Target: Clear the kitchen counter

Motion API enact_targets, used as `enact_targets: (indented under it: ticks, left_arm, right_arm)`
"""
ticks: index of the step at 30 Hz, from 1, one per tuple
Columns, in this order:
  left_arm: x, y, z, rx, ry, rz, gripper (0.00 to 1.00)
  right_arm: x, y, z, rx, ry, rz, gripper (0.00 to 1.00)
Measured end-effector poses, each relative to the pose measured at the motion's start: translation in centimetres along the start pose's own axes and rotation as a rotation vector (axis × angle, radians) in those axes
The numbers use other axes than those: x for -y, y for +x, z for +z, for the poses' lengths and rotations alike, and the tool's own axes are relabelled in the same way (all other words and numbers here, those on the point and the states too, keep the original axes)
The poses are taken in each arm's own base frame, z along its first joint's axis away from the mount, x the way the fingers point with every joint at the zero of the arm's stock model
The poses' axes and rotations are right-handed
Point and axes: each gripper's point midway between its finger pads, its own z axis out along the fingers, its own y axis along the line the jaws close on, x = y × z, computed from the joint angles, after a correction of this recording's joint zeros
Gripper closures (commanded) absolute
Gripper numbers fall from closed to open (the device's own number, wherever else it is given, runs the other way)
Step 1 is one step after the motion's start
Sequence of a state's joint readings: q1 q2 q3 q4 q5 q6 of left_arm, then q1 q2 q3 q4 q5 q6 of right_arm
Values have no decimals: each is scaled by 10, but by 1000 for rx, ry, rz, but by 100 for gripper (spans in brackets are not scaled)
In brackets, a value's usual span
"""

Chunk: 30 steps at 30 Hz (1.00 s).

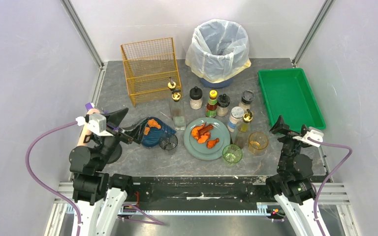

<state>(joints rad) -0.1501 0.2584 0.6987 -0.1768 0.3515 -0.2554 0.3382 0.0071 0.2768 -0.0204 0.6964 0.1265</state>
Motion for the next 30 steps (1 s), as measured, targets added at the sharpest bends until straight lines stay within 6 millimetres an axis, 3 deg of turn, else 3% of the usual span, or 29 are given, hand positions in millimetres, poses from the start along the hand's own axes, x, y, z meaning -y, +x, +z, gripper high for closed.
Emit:
enact_targets:
  ticks: [9,18,21,26,30]
  left_arm:
    - [-8,16,15,-73,-10,-39,1]
    - [-17,58,66,-335,2,-223,2]
    - [-5,83,81,-433,31,-253,2]
    - [40,123,89,-570,144,-215,2]
    - [38,137,102,-588,138,-165,3]
  right_arm:
    - [0,-1,0,3,1,7,2]
    - [-3,-1,0,2,-10,17,2]
    - [-6,0,-1,-1,-23,19,2]
    - [-7,0,-1,-3,-30,20,2]
    - [-10,1,-2,-6,-46,23,2]
